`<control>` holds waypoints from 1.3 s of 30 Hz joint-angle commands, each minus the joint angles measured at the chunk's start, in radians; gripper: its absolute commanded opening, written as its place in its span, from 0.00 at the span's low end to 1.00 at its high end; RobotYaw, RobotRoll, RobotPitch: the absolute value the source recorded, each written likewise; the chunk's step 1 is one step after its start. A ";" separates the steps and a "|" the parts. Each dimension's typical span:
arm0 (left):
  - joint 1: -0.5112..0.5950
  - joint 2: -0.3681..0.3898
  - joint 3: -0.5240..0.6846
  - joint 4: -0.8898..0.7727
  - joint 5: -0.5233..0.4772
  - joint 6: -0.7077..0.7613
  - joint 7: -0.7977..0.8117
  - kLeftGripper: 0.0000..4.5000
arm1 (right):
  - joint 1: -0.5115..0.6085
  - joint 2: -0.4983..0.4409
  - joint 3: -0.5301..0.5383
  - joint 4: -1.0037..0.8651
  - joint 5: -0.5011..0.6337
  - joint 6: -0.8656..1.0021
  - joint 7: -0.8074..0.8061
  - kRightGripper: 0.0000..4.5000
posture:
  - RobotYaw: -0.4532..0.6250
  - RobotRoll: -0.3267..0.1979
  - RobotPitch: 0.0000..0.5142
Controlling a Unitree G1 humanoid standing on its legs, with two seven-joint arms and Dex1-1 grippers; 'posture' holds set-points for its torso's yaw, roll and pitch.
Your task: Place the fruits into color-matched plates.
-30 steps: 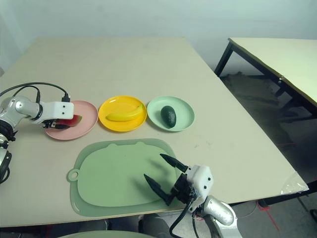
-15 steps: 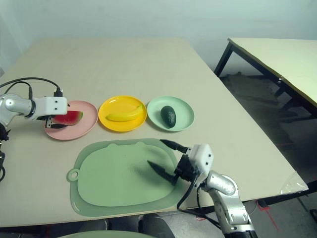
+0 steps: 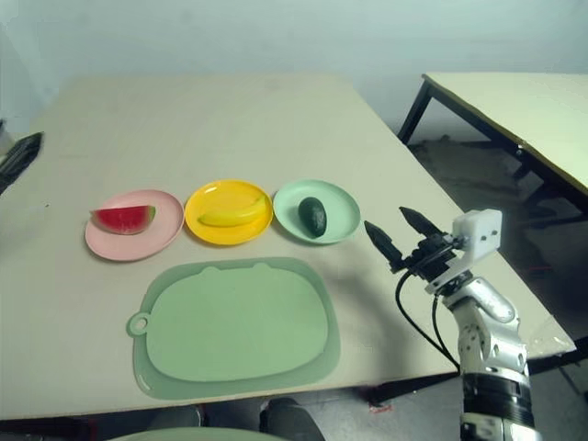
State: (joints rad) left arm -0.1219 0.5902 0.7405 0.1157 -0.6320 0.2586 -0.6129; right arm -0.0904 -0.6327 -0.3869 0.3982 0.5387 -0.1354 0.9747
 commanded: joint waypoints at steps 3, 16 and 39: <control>0.146 -0.081 -0.062 -0.048 0.070 -0.079 0.008 0.99 | -0.008 0.013 -0.076 0.191 0.002 -0.148 0.048 1.00 | 0.52 0.62 0.00; 0.205 -0.118 -0.188 0.142 0.183 -0.249 -0.017 0.99 | -0.253 -0.064 -0.140 0.739 -0.081 -0.410 -0.064 1.00 | 0.49 0.62 0.00; 0.145 0.015 -0.146 0.307 0.194 -0.316 -0.018 0.99 | -0.270 0.006 -0.168 0.751 -0.087 -0.329 -0.070 1.00 | 0.58 0.62 0.00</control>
State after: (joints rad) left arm 0.0413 0.6000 0.6200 0.4025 -0.4582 -0.0476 -0.6249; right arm -0.3696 -0.6284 -0.5343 1.1672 0.4341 -0.4718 0.9280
